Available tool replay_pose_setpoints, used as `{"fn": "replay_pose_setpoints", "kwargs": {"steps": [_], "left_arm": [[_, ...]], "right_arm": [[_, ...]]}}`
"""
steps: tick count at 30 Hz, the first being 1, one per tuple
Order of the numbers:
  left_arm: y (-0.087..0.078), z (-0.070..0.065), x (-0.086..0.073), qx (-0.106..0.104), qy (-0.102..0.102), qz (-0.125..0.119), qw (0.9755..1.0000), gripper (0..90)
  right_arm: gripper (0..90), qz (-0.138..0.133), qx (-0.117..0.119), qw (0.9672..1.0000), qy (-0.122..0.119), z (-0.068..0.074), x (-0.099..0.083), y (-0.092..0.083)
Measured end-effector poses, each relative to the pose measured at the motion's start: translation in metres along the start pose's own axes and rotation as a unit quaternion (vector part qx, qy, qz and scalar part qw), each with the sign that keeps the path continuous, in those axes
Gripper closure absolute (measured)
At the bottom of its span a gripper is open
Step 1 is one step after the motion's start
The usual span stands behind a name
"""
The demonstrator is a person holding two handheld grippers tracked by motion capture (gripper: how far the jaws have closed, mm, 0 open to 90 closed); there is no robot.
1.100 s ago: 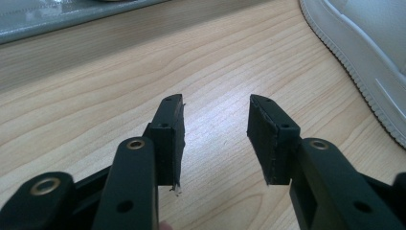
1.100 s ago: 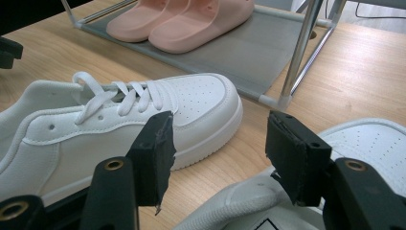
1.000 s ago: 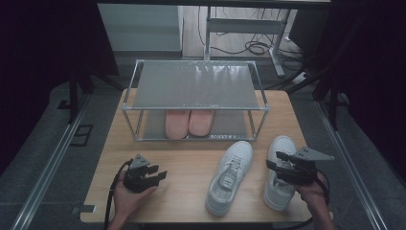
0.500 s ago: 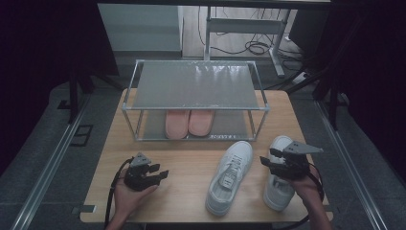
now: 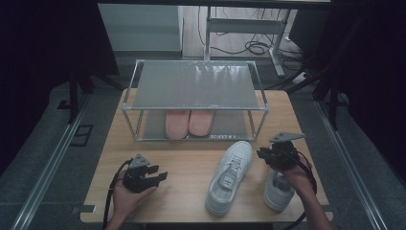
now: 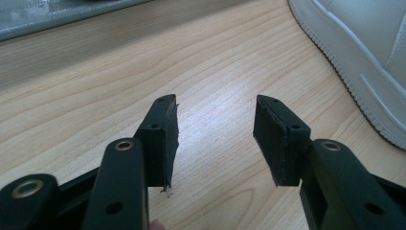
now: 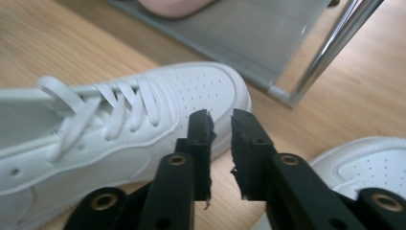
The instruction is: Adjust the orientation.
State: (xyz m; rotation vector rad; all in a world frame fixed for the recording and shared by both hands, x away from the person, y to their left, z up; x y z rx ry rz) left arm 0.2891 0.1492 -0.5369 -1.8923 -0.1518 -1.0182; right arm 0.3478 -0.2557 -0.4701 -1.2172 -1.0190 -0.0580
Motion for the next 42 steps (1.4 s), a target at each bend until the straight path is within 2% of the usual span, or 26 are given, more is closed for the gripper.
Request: {"fn": "replay_pose_setpoints", "kwargs": {"steps": [5, 12, 16, 18, 22, 24, 26, 34, 38, 42], "left_arm": [[-0.006, 0.000, 0.002, 0.001, -0.005, -0.008, 1.0000, 51.7], [-0.009, 0.000, 0.001, 0.006, -0.005, -0.010, 0.9999, 51.9], [-0.010, 0.000, 0.001, 0.008, -0.004, -0.014, 0.9999, 52.2], [-0.012, -0.001, 0.002, 0.008, 0.002, -0.024, 0.9997, 53.1], [-0.013, -0.003, 0.003, 0.007, 0.006, -0.026, 0.9996, 53.1], [-0.012, -0.002, 0.002, 0.006, 0.005, -0.024, 0.9997, 53.1], [-0.012, -0.002, 0.002, 0.006, 0.005, -0.023, 0.9997, 53.1], [-0.011, -0.002, 0.001, 0.005, 0.003, -0.022, 0.9997, 53.1], [-0.011, -0.003, 0.002, 0.003, 0.004, -0.023, 0.9997, 53.2], [-0.011, -0.003, 0.002, 0.003, 0.004, -0.021, 0.9998, 53.2]], "right_arm": [[87.0, 0.030, -0.002, 0.9995, -0.010, 0.001, -0.001, 0.007], [89.7, 0.058, 0.008, 0.9980, -0.025, 0.009, 0.001, 0.017], [90.0, 0.081, 0.013, 0.9960, -0.036, 0.016, 0.002, 0.026], [90.0, 0.094, 0.019, 0.9944, -0.045, 0.020, 0.002, 0.030], [90.0, 0.117, 0.021, 0.9913, -0.056, 0.025, 0.000, 0.038], [90.0, 0.123, 0.018, 0.9905, -0.059, 0.026, -0.001, 0.041], [90.0, 0.128, 0.016, 0.9903, -0.051, 0.025, -0.001, 0.040], [90.0, 0.159, 0.005, 0.9864, -0.042, 0.020, -0.010, 0.043], [90.0, 0.173, 0.001, 0.9834, -0.054, 0.024, -0.012, 0.045], [90.0, 0.176, -0.008, 0.9823, -0.064, 0.026, -0.011, 0.046]]}}
Point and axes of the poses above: each handheld gripper's, and its own axes: y roughly forward along the jaws, x roughly out of its top, z roughly to its left, the point moved 5 cm from there along y, roughly forward along the jaws, and after that the axes turned 2 degrees about z, right-handed, at the moved point
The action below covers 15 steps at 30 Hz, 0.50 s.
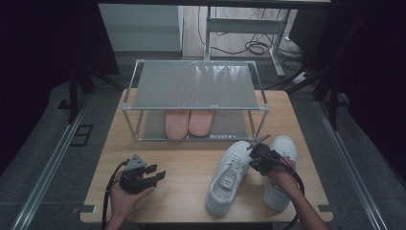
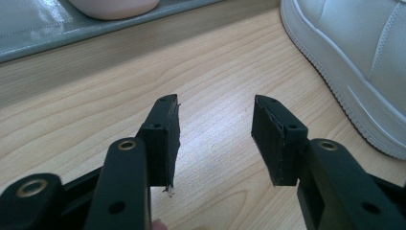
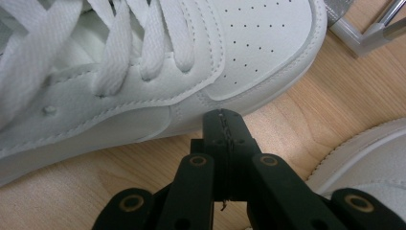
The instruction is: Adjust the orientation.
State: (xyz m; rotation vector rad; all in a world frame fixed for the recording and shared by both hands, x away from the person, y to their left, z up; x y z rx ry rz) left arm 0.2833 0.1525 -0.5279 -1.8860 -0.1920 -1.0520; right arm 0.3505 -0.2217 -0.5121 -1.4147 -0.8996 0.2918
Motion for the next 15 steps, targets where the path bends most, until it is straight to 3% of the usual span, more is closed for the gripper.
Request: {"fn": "replay_pose_setpoints", "kwargs": {"steps": [9, 15], "left_arm": [[0.0001, 0.0010, -0.0006, 0.000, -0.005, 0.000, 1.0000, 53.1], [0.0007, 0.0011, -0.0011, 0.000, -0.005, 0.003, 1.0000, 53.1]], "right_arm": [[90.0, 0.002, -0.006, 1.0000, -0.002, 0.0016, 0.0015, 0.0007], [90.0, -0.012, -0.005, 0.9999, 0.001, 0.0046, 0.0071, 0.0043]]}}
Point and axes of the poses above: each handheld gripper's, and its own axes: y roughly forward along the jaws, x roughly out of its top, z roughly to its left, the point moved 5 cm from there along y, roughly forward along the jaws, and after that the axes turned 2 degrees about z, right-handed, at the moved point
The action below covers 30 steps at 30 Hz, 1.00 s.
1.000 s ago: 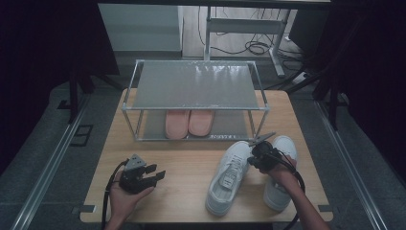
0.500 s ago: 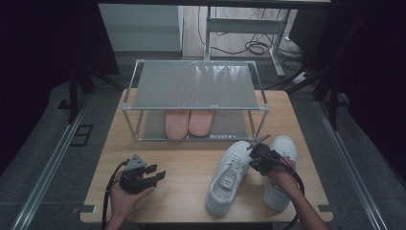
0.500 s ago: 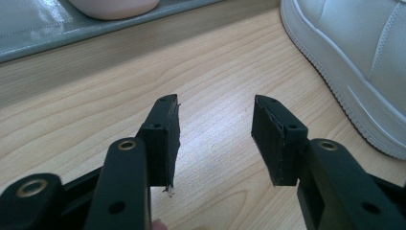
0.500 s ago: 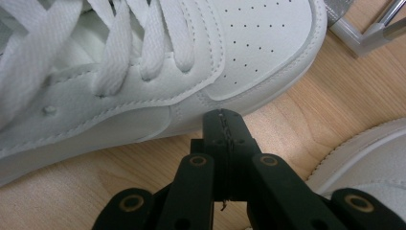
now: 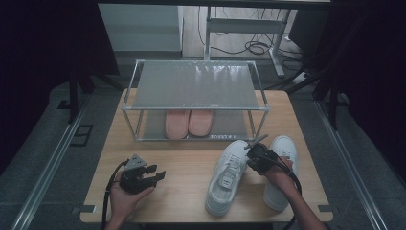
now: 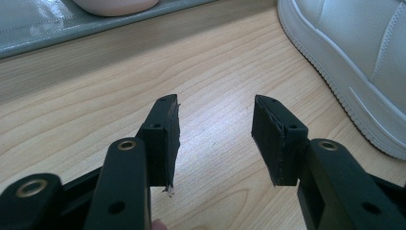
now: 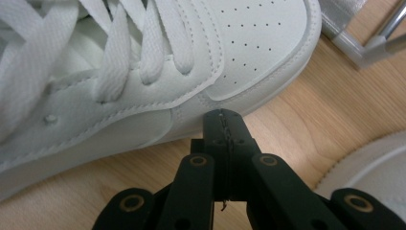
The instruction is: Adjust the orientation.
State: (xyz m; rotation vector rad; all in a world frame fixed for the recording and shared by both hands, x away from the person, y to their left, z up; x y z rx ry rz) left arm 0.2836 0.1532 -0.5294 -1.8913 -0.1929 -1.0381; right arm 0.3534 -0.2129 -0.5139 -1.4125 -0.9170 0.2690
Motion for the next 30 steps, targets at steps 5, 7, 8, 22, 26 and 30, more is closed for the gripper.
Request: {"fn": "replay_pose_setpoints", "kwargs": {"steps": [5, 7, 8, 22, 26, 30], "left_arm": [[0.000, 0.001, 0.000, -0.001, 0.000, 0.000, 1.0000, 53.1], [0.001, 0.001, -0.001, -0.002, 0.001, 0.001, 1.0000, 53.1], [0.000, 0.002, -0.001, -0.002, 0.001, 0.001, 1.0000, 53.1], [0.002, 0.003, -0.002, -0.001, -0.003, 0.003, 1.0000, 53.2], [0.002, 0.003, -0.002, 0.000, -0.004, 0.003, 1.0000, 53.4], [0.003, 0.003, -0.002, -0.001, -0.003, 0.004, 1.0000, 53.4]], "right_arm": [[90.0, -0.005, 0.000, 1.0000, -0.006, 0.004, 0.008, 0.004], [90.0, -0.009, 0.004, 0.9999, -0.007, 0.005, 0.011, 0.005], [90.0, -0.011, 0.007, 0.9999, -0.008, 0.005, 0.012, 0.006], [90.0, -0.026, 0.031, 0.9992, 0.000, 0.010, 0.025, 0.013], [90.0, -0.027, 0.032, 0.9991, 0.002, 0.010, 0.025, 0.013], [90.0, -0.027, 0.030, 0.9992, 0.003, 0.011, 0.025, 0.013]]}}
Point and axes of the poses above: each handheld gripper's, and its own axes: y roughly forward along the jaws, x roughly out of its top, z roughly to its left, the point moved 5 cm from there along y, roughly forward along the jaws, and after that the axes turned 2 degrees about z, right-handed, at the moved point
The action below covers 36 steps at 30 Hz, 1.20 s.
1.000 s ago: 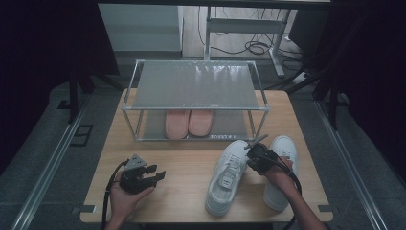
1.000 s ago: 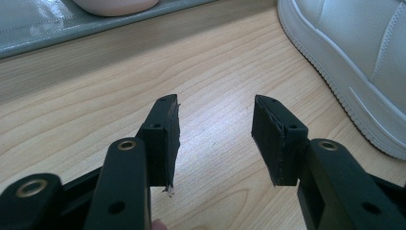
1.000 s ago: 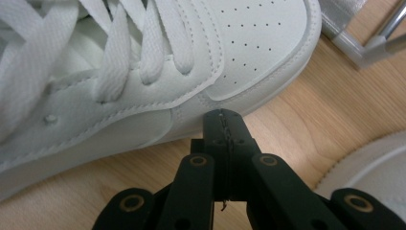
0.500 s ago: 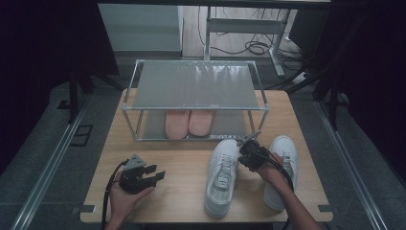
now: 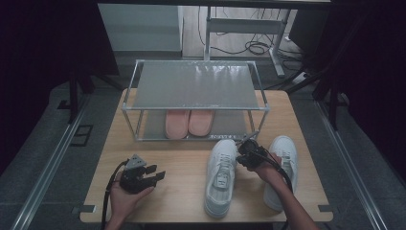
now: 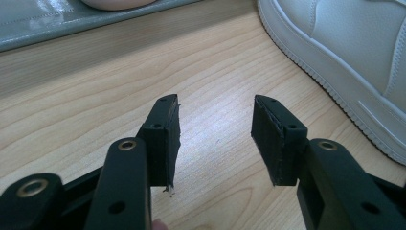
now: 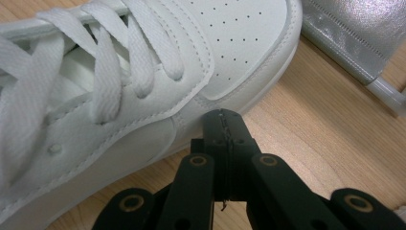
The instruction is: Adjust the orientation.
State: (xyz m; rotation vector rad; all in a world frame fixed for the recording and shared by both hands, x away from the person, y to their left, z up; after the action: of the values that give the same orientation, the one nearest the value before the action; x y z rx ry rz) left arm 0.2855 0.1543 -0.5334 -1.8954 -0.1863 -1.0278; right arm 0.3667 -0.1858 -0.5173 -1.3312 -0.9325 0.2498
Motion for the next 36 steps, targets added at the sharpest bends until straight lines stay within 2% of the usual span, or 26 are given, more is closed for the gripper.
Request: {"fn": "replay_pose_setpoints", "kwargs": {"steps": [20, 36], "left_arm": [[-0.001, 0.004, -0.001, 0.002, -0.004, 0.000, 1.0000, 53.4], [0.000, 0.005, -0.003, 0.002, -0.006, 0.005, 1.0000, 53.2]], "right_arm": [[90.0, -0.016, 0.017, 0.9997, -0.012, 0.022, 0.028, 0.015], [90.0, -0.027, 0.037, 0.9988, -0.018, 0.033, 0.049, 0.028]]}}
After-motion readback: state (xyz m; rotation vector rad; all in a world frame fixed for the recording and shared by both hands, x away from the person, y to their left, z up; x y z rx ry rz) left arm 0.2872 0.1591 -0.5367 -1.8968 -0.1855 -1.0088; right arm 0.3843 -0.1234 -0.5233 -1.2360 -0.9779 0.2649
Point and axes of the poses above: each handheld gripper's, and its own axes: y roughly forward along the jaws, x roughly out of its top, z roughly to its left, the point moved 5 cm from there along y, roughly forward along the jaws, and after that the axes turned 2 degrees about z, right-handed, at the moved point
